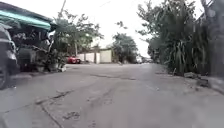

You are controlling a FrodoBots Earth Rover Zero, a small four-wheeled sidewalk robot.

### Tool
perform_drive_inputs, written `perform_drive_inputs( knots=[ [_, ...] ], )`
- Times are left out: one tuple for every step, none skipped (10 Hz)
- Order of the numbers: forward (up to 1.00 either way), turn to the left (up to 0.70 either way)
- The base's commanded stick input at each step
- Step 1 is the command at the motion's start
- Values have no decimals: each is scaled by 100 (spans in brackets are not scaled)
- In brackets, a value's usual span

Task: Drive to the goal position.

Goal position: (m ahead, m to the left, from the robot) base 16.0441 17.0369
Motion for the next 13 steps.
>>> perform_drive_inputs(
  knots=[
    [100,39],
    [100,31],
    [100,17],
    [100,0],
    [100,3],
    [100,0],
    [100,0],
    [100,4],
    [100,5],
    [100,0],
    [100,0],
    [100,0],
    [100,0]
  ],
)
